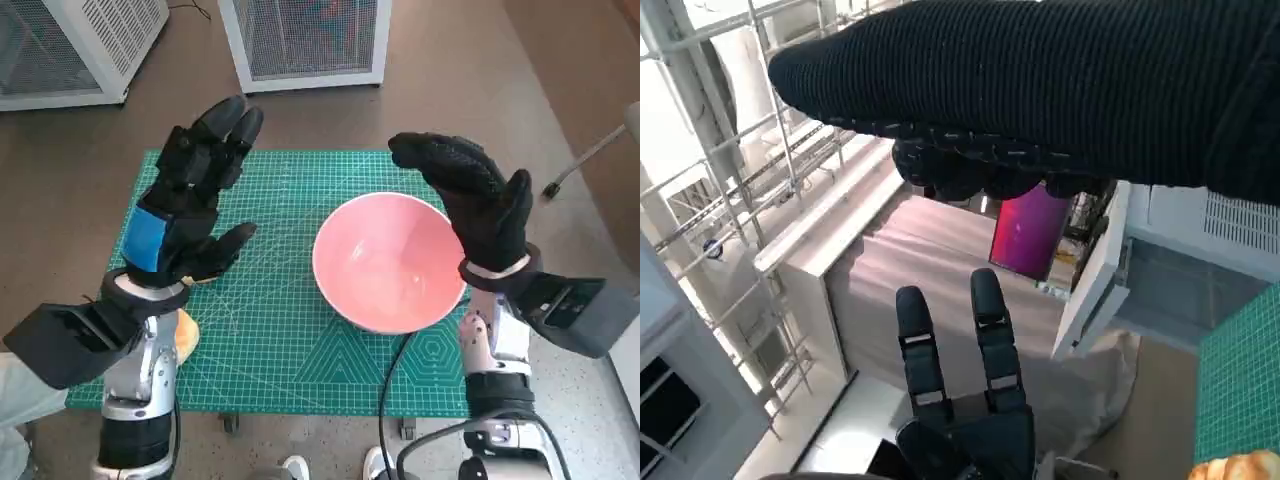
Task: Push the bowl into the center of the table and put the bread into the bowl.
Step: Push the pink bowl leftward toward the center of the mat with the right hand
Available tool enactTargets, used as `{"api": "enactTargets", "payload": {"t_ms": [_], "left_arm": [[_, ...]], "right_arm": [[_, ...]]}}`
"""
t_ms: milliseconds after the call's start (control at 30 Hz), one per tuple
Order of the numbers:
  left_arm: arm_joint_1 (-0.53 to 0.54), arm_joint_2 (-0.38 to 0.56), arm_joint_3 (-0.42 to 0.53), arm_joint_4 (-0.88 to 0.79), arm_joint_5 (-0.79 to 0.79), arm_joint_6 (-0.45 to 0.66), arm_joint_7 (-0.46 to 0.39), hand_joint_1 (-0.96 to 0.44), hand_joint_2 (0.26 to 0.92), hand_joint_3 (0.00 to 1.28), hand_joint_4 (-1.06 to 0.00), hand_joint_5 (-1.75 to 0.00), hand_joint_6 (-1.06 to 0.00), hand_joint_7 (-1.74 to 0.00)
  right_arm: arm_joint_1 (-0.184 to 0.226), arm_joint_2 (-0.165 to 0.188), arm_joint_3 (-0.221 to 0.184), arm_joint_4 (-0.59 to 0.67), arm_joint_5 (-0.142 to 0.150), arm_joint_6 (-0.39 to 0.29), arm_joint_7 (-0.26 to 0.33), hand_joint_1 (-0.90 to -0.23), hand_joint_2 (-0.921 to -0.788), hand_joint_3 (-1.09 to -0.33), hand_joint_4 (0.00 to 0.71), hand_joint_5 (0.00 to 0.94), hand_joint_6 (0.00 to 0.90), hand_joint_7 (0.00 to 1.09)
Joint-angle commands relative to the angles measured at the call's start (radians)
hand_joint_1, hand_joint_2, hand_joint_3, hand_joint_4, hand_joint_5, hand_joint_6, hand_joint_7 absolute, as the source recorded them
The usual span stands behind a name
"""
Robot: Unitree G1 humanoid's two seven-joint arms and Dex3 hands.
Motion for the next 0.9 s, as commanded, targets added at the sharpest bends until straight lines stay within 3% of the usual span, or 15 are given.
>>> {"api": "enactTargets", "payload": {"t_ms": [33,233,367,633,900], "left_arm": [[0.004,0.000,0.000,0.010,-0.007,-0.008,-0.008,-0.58,0.921,0.30,-0.24,0.00,-0.10,-0.47],[0.005,-0.003,0.000,0.007,-0.012,-0.006,-0.010,-0.57,0.921,0.29,-0.24,0.00,-0.10,-0.47],[0.007,-0.004,0.000,0.006,-0.006,-0.013,-0.007,-0.57,0.921,0.29,-0.24,0.00,-0.10,-0.47],[0.014,-0.005,0.007,0.018,-0.008,-0.028,-0.010,-0.57,0.921,0.30,-0.24,0.00,-0.10,-0.47],[0.013,-0.013,0.000,0.024,-0.005,-0.029,-0.004,-0.59,0.921,0.30,-0.24,0.00,-0.10,-0.46]], "right_arm": [[0.025,-0.005,0.001,0.000,-0.016,0.014,-0.004,-0.558,-0.921,-0.536,0.257,0.001,0.369,0.00],[0.020,-0.018,-0.011,0.011,-0.010,0.015,-0.001,-0.561,-0.921,-0.540,0.256,0.001,0.367,0.00],[-0.011,-0.045,-0.043,0.090,-0.007,-0.006,0.001,-0.560,-0.921,-0.550,0.249,0.000,0.367,0.00],[-0.068,-0.082,-0.104,0.332,-0.100,-0.096,-0.157,-0.553,-0.921,-0.579,0.237,0.000,0.375,0.01],[-0.105,-0.124,-0.112,0.537,-0.203,-0.129,-0.308,-0.549,-0.921,-0.587,0.256,0.010,0.371,0.00]]}}
